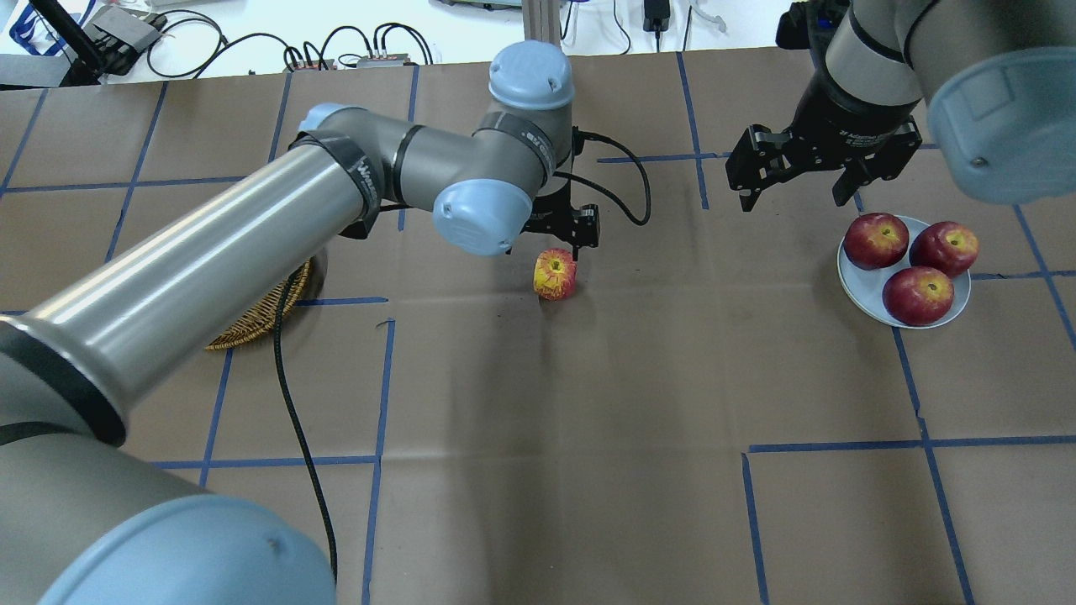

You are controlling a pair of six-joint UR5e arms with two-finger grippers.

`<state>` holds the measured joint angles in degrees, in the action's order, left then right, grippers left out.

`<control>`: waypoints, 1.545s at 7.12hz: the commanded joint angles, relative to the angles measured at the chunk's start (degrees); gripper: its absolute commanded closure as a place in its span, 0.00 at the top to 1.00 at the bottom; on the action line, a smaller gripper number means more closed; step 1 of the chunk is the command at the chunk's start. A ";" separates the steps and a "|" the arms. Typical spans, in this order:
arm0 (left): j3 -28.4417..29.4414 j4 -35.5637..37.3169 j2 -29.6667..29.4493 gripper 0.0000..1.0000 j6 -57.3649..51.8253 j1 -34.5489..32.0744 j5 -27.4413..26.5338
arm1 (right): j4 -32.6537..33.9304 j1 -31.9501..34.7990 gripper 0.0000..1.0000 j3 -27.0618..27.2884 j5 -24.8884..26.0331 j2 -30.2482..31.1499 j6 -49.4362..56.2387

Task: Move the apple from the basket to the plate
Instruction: 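Release the apple on the table and raise the left gripper away, then move the right gripper over the apple at the table center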

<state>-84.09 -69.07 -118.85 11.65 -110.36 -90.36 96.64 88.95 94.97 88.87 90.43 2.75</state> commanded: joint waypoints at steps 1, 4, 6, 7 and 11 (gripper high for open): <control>0.16 -9.73 10.70 0.99 -6.24 5.39 -0.60 | 0.30 0.26 1.00 -0.13 0.60 0.10 -0.29; -0.81 -19.14 22.23 0.99 -19.08 15.76 -1.57 | 3.89 2.01 1.00 -1.71 -0.01 -3.57 -6.23; -0.99 -22.33 26.11 0.99 -22.19 19.29 -1.84 | 10.37 9.89 1.00 -1.89 0.08 -8.83 -14.13; -1.16 -22.68 26.48 0.99 -22.28 20.70 -1.84 | 15.81 13.85 1.00 -2.06 0.69 -12.87 -19.75; -3.89 -21.54 29.11 0.98 -22.20 21.42 -1.75 | 26.90 21.26 1.00 -3.21 1.30 -24.22 -28.23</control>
<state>-87.98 -90.62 -90.21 -10.61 -88.99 -92.07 119.63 108.72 91.80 89.87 69.67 -23.66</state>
